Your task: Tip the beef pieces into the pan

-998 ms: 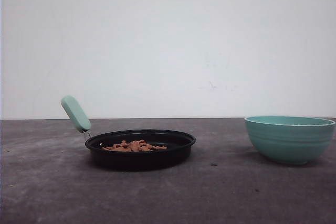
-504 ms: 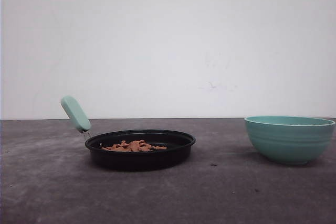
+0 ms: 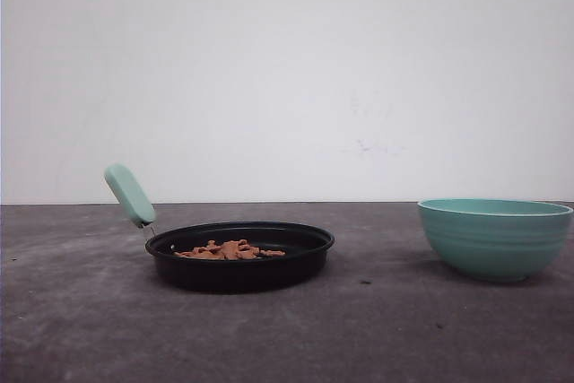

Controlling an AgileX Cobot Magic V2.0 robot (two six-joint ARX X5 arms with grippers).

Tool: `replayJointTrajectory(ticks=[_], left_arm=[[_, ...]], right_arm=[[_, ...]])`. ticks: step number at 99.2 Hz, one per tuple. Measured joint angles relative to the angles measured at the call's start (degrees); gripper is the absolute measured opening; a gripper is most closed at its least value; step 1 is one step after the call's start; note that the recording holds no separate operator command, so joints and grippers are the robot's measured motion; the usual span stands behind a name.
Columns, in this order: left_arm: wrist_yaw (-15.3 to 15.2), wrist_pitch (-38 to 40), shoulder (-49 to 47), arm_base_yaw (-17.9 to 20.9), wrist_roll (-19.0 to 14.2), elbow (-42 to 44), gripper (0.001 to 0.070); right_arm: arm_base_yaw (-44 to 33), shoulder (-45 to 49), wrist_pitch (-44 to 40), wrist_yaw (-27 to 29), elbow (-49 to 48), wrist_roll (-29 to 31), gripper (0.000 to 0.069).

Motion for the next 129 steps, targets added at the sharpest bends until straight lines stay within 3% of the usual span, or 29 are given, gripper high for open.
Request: replayJointTrajectory(ticks=[17,33,129], left_arm=[[-0.3,0.0,0.0,2.2,4.8,0.0,0.0024],[-1.5,0.0,0.0,3.1,4.3,0.0,0.0024],[-1.5,0.1,0.0,3.1,4.8,0.0,0.0024]], right_arm=[[0.0,0.0,0.0,0.0,0.0,0.0,0.0014],[0.0,0.0,0.0,0.0,0.0,0.0,0.0014],[0.0,0.0,0.0,0.0,0.0,0.0,0.0014]])
